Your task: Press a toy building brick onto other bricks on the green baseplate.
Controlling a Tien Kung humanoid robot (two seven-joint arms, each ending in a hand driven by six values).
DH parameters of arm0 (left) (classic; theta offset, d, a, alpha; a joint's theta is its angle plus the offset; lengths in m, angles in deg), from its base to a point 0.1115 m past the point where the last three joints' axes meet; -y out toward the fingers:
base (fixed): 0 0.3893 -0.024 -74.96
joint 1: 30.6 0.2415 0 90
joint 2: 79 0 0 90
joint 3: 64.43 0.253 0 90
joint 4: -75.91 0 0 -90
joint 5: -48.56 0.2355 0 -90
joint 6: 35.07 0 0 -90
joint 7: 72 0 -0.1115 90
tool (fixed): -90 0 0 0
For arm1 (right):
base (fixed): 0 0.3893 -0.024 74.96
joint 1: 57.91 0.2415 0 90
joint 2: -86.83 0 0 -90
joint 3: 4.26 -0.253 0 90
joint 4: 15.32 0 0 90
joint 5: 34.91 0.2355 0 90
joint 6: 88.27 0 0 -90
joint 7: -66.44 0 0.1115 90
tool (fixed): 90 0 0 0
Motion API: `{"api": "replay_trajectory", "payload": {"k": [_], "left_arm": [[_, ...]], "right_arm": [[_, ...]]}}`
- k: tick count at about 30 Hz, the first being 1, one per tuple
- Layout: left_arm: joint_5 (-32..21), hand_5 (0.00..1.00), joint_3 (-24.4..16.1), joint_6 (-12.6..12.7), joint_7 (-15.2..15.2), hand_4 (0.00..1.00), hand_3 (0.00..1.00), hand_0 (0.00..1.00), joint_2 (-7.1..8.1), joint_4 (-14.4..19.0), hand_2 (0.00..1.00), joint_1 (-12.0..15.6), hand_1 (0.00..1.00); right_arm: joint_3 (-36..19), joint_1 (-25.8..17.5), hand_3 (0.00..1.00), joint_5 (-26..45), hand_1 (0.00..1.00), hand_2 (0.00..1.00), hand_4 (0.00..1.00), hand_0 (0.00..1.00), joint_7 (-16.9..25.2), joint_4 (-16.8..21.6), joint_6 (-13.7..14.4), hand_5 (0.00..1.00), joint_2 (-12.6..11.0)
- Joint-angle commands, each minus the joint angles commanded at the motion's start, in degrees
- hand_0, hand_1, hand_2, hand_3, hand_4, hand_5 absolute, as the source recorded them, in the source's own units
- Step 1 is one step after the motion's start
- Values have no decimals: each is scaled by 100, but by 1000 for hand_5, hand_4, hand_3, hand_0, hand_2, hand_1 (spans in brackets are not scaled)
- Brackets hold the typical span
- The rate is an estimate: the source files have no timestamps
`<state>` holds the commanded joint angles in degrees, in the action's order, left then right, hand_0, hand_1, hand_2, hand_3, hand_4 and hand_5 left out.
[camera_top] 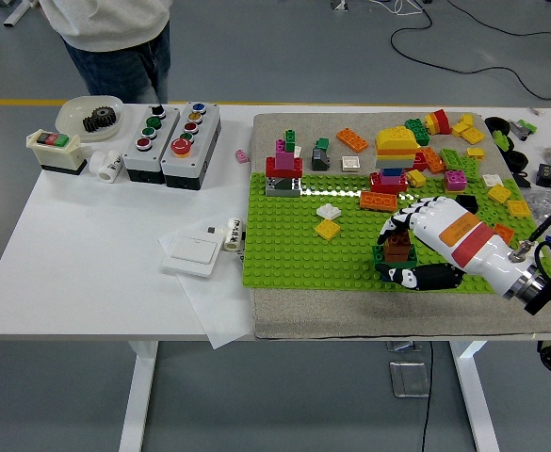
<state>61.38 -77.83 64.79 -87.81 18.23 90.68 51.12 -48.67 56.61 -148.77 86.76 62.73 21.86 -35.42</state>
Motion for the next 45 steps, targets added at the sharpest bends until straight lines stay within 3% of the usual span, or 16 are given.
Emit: {"api": "replay_trajectory", "payload": {"k": [45], "left_arm": [[45, 810, -31, 1, -18, 791, 759, 448, -7, 0, 714, 13, 564]], "right_arm": [[-222, -219, 532, -48, 495, 533, 756, 539, 64, -8, 65, 520, -17]]}}
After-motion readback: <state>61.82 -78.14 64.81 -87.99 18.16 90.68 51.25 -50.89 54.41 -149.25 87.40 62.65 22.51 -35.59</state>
